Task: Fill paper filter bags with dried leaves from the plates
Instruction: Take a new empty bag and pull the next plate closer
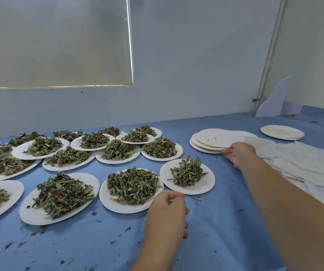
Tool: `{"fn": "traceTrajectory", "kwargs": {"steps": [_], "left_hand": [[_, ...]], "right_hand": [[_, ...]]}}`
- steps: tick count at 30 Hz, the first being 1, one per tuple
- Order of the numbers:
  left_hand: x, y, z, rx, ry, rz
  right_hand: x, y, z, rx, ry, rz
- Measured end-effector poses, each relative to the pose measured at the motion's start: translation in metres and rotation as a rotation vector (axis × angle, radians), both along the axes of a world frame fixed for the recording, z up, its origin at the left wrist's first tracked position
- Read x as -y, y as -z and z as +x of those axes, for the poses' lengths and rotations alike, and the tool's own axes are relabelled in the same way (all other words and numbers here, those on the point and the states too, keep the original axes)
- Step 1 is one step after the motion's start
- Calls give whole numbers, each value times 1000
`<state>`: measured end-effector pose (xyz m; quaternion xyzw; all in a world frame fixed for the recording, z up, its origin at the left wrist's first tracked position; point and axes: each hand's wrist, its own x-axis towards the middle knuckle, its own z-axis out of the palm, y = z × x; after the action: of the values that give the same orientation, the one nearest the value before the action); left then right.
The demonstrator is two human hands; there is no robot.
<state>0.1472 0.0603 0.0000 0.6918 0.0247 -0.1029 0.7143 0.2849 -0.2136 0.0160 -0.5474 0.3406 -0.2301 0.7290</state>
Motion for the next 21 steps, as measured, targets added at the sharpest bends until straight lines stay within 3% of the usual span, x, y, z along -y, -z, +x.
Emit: {"fn": "traceTrajectory", "kwargs": {"steps": [5,16,21], "left_hand": [[0,1,-1,10,14,8],[3,10,-8,119,19,119],[1,11,-11,137,91,149]], "right_hand": [[-2,-8,-7,-139,-55,-138],[-3,-20,-73,-151,-353,-267],[0,-39,-126,-296,-458,-565]]}}
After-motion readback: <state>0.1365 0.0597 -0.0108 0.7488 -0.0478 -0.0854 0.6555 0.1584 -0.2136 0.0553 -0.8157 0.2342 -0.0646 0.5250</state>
